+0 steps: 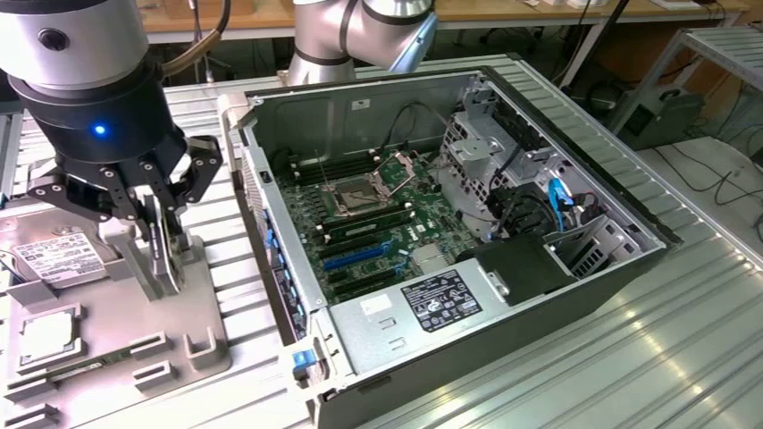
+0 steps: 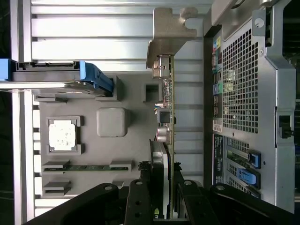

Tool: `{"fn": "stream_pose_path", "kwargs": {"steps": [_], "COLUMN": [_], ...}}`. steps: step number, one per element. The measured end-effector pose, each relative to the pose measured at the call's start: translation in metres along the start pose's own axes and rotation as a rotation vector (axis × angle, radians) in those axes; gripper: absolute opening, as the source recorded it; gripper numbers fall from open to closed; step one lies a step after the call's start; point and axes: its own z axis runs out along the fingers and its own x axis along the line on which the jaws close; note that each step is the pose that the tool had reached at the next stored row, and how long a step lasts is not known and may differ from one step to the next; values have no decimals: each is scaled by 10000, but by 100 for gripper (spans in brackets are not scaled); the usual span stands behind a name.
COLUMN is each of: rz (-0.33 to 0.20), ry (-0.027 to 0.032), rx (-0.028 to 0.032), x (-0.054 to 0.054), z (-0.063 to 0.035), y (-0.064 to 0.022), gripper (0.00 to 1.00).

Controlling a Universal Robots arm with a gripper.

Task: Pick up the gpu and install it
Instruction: 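Pick up the gpu and move the gpu toward the slot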

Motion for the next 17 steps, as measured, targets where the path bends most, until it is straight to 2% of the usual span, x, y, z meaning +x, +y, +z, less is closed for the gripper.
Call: {"fn": "stream_pose_path", "kwargs": {"steps": [17], "rz": [1], "ry": [0], "rx": [-70], "x": [-2], "z": [-119], "y": [6], "gripper": [28]}}
